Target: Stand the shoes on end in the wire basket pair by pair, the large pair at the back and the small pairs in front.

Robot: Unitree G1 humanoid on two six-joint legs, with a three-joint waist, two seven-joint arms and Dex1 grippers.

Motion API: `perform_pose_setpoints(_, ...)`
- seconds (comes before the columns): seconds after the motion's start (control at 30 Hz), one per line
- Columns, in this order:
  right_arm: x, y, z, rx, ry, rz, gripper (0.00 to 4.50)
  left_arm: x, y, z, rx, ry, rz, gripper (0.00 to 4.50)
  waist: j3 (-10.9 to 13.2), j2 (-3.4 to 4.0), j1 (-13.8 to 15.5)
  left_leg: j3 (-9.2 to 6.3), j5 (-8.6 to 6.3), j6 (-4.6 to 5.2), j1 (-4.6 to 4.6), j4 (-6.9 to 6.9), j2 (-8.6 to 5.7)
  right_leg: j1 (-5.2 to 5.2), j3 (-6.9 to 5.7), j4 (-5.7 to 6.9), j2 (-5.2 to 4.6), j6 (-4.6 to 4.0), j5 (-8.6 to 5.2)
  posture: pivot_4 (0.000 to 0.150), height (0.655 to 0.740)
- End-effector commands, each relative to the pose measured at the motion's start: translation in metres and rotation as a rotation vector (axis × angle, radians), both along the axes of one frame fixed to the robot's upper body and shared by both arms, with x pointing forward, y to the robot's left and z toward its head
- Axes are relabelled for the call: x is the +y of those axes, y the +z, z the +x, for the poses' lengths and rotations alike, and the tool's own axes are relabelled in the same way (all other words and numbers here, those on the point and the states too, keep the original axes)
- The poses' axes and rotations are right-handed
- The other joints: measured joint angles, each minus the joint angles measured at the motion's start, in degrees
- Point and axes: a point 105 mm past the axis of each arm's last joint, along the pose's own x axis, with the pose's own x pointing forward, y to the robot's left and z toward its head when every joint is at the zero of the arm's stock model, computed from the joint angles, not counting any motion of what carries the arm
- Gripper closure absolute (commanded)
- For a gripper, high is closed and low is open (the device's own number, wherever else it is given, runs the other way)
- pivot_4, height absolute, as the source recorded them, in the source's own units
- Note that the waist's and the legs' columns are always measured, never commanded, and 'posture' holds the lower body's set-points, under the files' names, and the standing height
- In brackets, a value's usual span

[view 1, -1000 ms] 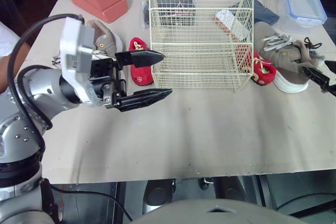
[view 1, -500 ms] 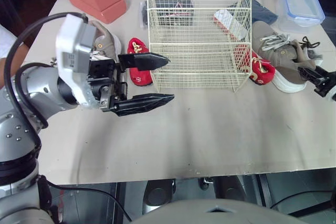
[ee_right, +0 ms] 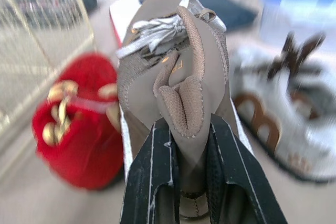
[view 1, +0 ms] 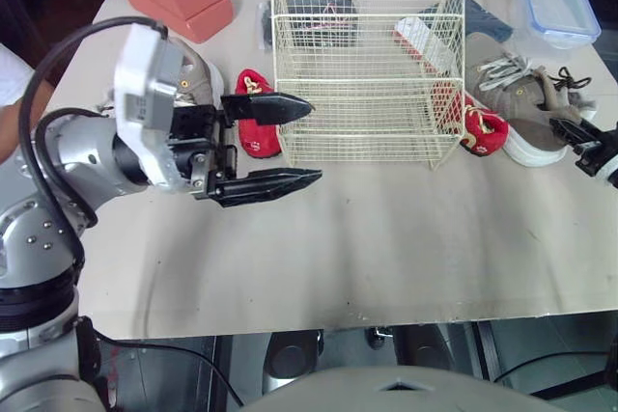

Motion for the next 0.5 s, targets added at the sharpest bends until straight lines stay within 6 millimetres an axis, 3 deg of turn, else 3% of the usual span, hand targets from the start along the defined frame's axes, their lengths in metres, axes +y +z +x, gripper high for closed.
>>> perform_pose_setpoints(0.03, -0.004, 0.084, -0.022, -0.35, 0.036, 0.022, 4.46, 0.006, 0.009, 0.0, -0.056, 0.018, 0.007, 0.0, 0.02, 0.04, 0.11, -0.01, 0.0, 0.0, -0.01, 0.0, 0.0, 0.0, -0.01, 0.0, 0.0, 0.0, 0.0, 0.15, 0.686)
perform_pose_setpoints(0.13, -0.002, 0.108, -0.033, -0.462, 0.069, 0.042, 4.46, 0.011, 0.011, 0.001, -0.062, 0.033, 0.016, 0.0, 0.02, 0.04, 0.15, -0.03, 0.0, 0.0, -0.02, -0.01, 0.0, -0.01, -0.04, -0.02, 0.0, 0.0, 0.0, 0.15, 0.686)
perform_pose_setpoints(0.23, 0.016, 0.137, -0.044, -0.602, 0.163, 0.039, 4.46, 0.015, 0.013, 0.004, -0.071, 0.053, 0.025, 0.0, 0.02, 0.04, 0.1, -0.03, 0.0, 0.0, -0.01, -0.01, 0.0, 0.0, -0.03, -0.02, -0.01, 0.0, 0.0, 0.15, 0.686)
perform_pose_setpoints(0.37, 0.064, 0.162, -0.058, -0.697, 0.388, -0.02, 4.46, 0.026, 0.016, 0.008, -0.083, 0.082, 0.04, 0.0, 0.05, 0.08, -0.11, -0.01, 0.0, 0.0, 0.02, -0.01, 0.01, 0.0, -0.01, 0.01, 0.02, 0.0, 0.0, 0.15, 0.686)
perform_pose_setpoints(0.5, 0.112, 0.156, -0.075, -0.611, 0.675, -0.083, 4.46, 0.039, 0.018, 0.009, -0.089, 0.108, 0.041, 0.0, 0.05, 0.08, 0.08, -0.05, 0.0, 0.0, 0.01, -0.05, 0.06, -0.01, -0.05, -0.01, 0.05, -0.02, 0.0, 0.15, 0.686)
